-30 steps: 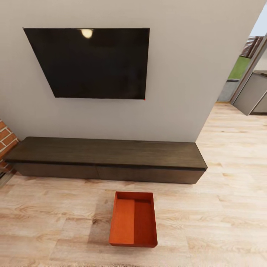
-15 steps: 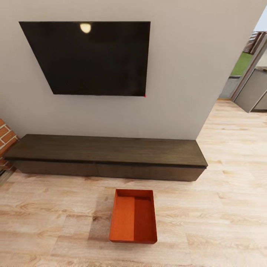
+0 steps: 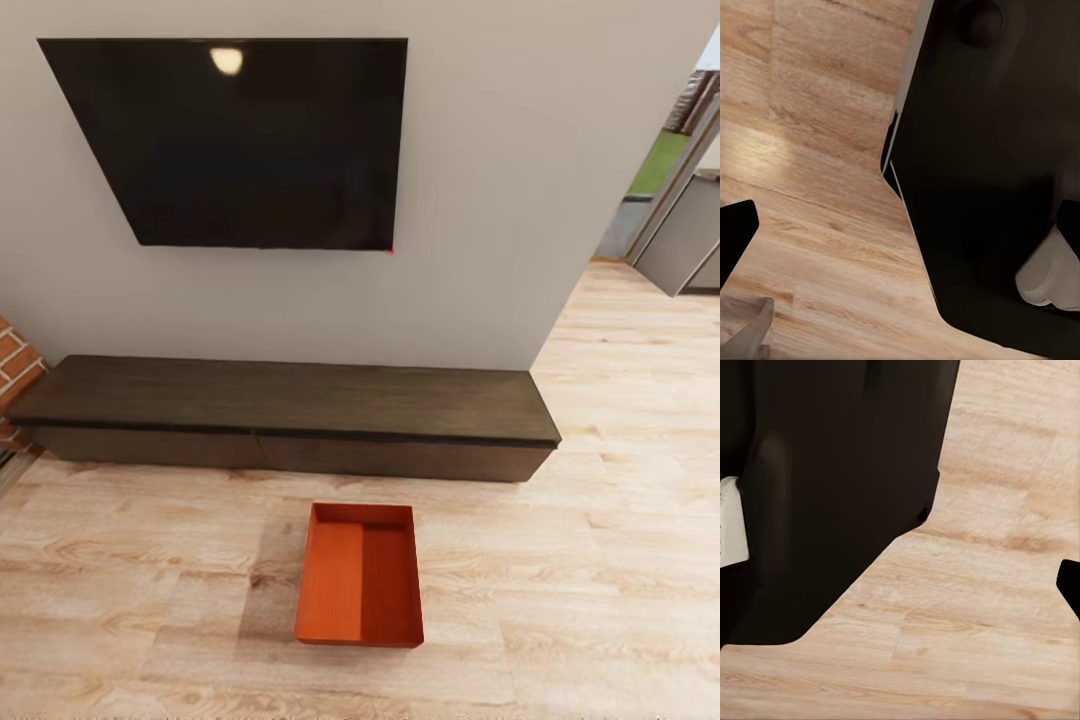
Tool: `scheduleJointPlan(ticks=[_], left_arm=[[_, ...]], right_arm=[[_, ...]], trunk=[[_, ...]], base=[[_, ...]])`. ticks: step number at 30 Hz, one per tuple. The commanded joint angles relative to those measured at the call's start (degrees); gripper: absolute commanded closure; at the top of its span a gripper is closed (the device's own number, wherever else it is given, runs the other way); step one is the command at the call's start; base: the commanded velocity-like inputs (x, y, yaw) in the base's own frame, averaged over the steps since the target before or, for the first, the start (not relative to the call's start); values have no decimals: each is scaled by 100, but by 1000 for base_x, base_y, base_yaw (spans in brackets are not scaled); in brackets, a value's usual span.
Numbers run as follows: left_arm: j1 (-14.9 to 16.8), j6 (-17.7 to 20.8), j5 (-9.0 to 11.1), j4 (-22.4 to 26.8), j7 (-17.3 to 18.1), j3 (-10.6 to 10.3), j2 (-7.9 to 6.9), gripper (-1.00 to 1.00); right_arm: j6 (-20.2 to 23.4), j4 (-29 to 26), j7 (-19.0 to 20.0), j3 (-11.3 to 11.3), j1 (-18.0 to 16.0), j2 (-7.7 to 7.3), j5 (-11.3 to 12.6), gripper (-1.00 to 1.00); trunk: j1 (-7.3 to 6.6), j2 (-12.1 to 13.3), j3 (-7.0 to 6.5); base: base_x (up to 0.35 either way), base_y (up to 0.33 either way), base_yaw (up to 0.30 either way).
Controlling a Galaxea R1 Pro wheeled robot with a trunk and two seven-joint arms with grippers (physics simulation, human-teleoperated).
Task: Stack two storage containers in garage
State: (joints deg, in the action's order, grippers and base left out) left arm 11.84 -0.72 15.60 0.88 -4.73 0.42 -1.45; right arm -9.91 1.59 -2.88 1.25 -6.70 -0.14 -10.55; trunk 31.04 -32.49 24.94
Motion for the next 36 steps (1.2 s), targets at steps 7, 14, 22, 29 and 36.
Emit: scheduleJointPlan(ticks=[7,14,22,29,36], left_arm=[[2,-7,23,0,-10,2,0,-100],[2,-7,15,5,-10,-3,6,-100],[2,-6,43,26,-10,56,22,-100],[2,0,103,10,-10,62,6,-100],[1,-12,402,-3,-4,137,9,-100]], right_arm=[[-29,17,-28,19,-7,-7,-43,-100],[-29,17,-28,24,-7,-12,-29,-100],[-29,17,-28,21,-7,-13,-31,-100],[-29,17,-28,22,-7,-12,-43,-100],[-29,17,-28,21,-7,-5,-39,-100]], trunk=[[1,-6,71],[1,-6,135],[1,-6,208],[1,-6,273],[1,-6,337]], base=[[0,0,0],[0,0,0],[0,0,0],[0,0,0],[0,0,0]])
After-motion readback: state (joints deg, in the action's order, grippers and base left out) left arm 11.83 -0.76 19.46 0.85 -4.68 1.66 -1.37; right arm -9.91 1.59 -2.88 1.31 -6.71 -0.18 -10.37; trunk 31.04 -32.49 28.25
